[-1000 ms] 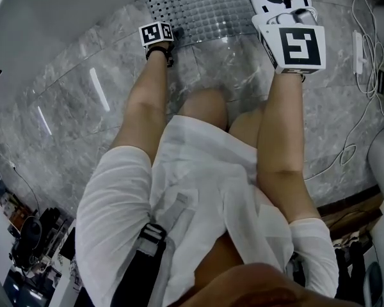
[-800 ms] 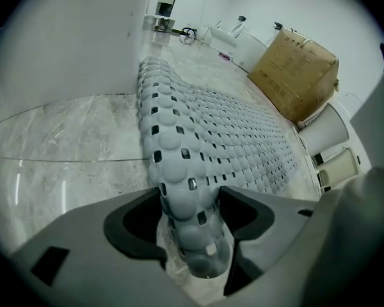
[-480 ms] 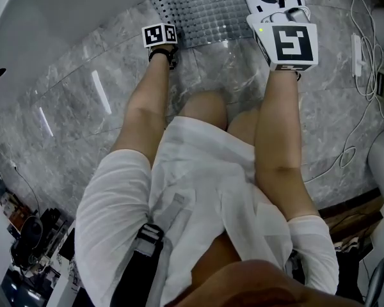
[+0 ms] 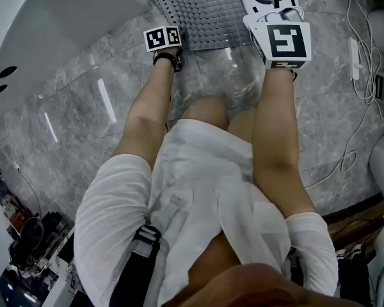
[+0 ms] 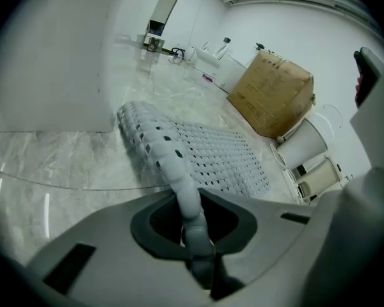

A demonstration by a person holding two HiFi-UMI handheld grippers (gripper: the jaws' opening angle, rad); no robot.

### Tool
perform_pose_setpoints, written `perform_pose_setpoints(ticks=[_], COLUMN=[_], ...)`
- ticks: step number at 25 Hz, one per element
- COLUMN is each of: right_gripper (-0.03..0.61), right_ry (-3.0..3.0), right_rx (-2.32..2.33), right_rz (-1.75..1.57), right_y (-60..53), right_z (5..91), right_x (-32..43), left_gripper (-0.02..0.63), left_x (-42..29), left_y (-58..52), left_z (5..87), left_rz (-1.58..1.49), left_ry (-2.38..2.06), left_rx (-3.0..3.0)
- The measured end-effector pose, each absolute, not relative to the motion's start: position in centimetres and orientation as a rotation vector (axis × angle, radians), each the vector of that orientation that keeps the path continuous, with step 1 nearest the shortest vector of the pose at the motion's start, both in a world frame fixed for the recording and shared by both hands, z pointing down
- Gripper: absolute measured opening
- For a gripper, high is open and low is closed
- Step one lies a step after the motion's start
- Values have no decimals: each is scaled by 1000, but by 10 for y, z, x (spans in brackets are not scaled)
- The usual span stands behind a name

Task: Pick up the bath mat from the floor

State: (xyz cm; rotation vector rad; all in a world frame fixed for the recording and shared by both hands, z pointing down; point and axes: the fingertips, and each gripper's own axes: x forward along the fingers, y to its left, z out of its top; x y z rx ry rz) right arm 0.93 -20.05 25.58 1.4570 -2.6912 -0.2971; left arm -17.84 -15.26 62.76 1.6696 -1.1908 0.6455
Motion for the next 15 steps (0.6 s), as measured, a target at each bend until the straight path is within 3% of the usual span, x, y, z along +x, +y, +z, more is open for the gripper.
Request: perform_pose_setpoints(ticks=[15], right_gripper=[110], right_ry=[-2696], right_rx=[1498], right_rz=[-322], right_y=[-195], right_z=[234], right_x=[16], left_gripper=[46], left_x=[-148], left_y=[-211], left_z=[503], left_rz=[622], left_ry=[-1429], left_rx=[2069])
